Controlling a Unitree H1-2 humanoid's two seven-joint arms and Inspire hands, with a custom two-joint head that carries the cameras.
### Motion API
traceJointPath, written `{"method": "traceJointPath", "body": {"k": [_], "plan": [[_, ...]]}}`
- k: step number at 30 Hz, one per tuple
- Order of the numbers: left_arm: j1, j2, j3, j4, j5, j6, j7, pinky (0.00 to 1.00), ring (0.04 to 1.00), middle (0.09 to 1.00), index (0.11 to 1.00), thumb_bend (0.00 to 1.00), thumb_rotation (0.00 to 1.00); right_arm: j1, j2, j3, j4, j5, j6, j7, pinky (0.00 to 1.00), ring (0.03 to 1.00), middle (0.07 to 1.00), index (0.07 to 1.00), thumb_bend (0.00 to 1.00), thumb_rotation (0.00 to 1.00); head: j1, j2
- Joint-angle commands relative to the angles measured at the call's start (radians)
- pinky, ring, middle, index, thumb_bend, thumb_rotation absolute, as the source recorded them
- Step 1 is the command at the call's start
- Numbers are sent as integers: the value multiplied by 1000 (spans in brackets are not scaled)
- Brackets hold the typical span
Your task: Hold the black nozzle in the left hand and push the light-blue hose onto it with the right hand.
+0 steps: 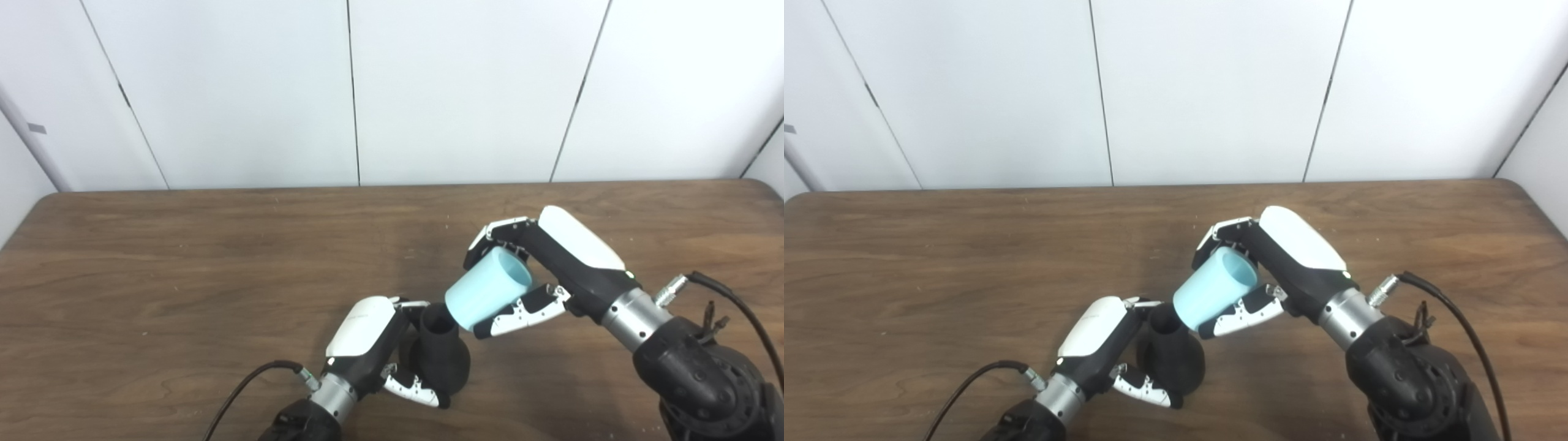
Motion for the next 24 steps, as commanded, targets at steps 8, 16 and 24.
{"method": "traceJointPath", "body": {"k": [8, 16, 24], "plan": [[37, 7, -49, 50, 14, 74, -114, 860, 635, 460, 495, 525, 0, -56, -16, -14, -58, 35, 10, 33, 311, 422, 505, 517, 498, 0, -3, 10], [37, 6, -47, 52, 7, 75, -113, 855, 633, 462, 495, 525, 0, -66, -19, -16, -73, 36, 19, 45, 310, 423, 505, 518, 498, 0, -3, 17], [34, 5, -48, 54, 1, 74, -115, 853, 633, 462, 494, 525, 0, -72, -1, -17, -75, 32, 18, 62, 308, 426, 507, 520, 498, 0, -1, 22]]}}
